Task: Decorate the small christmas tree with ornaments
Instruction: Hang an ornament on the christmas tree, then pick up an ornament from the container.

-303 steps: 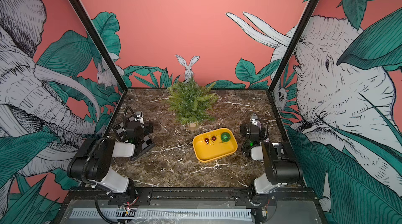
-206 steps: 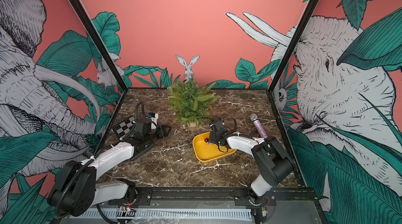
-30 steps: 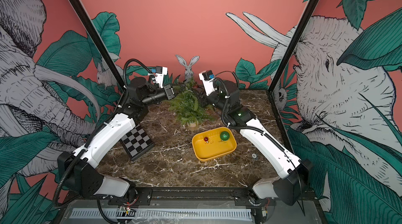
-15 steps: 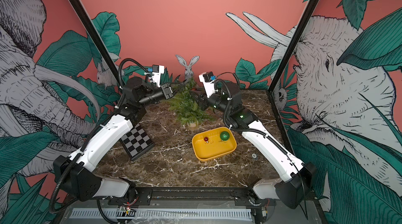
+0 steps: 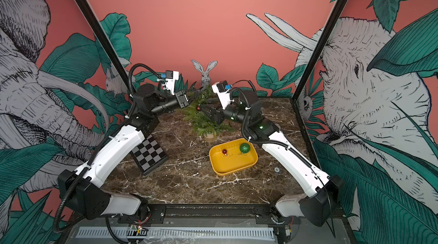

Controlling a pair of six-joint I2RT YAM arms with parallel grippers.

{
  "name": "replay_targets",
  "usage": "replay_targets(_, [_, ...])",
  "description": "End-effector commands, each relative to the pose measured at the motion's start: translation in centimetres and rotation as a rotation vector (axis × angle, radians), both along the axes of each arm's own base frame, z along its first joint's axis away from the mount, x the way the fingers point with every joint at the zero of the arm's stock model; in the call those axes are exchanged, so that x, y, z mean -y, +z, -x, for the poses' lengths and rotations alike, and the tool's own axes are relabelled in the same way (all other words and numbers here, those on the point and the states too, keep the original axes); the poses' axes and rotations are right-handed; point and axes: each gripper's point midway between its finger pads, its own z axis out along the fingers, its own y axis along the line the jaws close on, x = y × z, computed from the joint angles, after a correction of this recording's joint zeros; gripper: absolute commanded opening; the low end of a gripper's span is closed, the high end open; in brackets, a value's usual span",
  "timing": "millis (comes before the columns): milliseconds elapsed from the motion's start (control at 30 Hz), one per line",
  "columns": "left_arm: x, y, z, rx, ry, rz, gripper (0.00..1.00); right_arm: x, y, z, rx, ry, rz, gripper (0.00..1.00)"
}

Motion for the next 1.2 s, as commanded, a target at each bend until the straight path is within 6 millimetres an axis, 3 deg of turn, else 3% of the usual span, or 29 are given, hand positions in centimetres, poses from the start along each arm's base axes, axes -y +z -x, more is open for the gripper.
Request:
replay_targets(0, [-0.8, 1.6, 1.9, 0.042, -0.005, 0.020, 0.33, 0.5, 1.9, 1.2, 0.039, 0.011, -0.036, 0.47])
replay_targets(233, [-1.9, 0.5, 4.4, 0.065, 0.022, -0.063, 0.41, 3.0, 1.6, 2.9, 0.010, -0.051, -0.018, 0.47])
replay_targets(367, [-2.4, -0.7, 6.2, 0.073, 0.012, -0.110, 0.47, 4.7, -0.7, 3.7, -0.030, -0.105, 0.018, 0.47])
replay_targets(533, [-3.5, -3.2, 7.0, 0.059, 0.072, -0.191, 0.50, 6.5, -3.2, 4.6, -0.081, -0.159, 0.060, 0.47])
replay_targets(767, [-3.8, -5.0, 8.2, 0.046, 0.060, -0.250, 0.53, 7.6, -5.9, 5.3, -0.135, -0.192, 0.106, 0.47])
replay_targets(1067, [-4.2, -7.2, 8.9, 0.026, 0.066, -0.298, 0.62, 8.5, -7.6, 5.3, -0.139, -0.234, 0.114, 0.52])
replay_targets(1167, [-4.7, -9.2, 8.8, -0.007, 0.090, -0.312, 0.62, 9.5, -9.7, 4.9, -0.170, -0.293, 0.162, 0.52])
